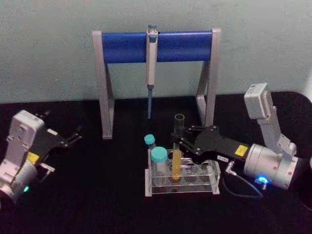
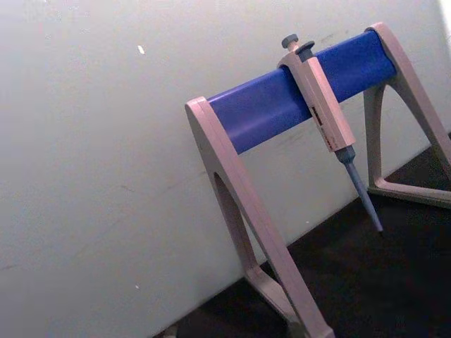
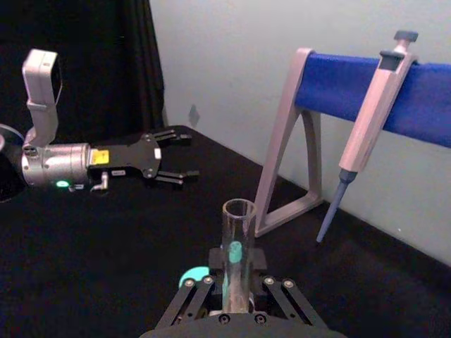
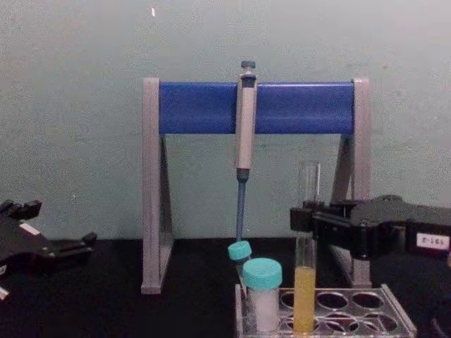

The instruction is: Pick up the test tube from the test tube rack, shake it, then place it back into the test tube rack.

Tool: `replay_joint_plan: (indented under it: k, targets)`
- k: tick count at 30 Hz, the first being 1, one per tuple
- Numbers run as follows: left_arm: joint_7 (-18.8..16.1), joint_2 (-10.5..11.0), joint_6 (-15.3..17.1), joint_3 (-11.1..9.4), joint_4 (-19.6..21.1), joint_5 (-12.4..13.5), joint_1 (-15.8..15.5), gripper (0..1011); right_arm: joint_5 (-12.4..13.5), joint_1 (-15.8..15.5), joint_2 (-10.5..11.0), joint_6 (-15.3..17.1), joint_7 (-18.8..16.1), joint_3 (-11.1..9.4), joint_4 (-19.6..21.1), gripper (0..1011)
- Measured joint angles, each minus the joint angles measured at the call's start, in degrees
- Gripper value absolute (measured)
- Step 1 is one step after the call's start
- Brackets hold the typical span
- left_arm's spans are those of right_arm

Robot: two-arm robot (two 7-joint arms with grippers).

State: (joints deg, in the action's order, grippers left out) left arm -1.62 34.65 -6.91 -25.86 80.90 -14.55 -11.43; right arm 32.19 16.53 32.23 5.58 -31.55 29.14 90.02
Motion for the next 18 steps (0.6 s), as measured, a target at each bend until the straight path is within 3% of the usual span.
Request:
replay_joint_plan:
  k: [18]
  targets:
    - [0.0,0.0,0.0,0.0,0.0,0.0,0.0,1001,-0.6,0.8,-1.8,0.4,-0.6,0.8,-3.6,229]
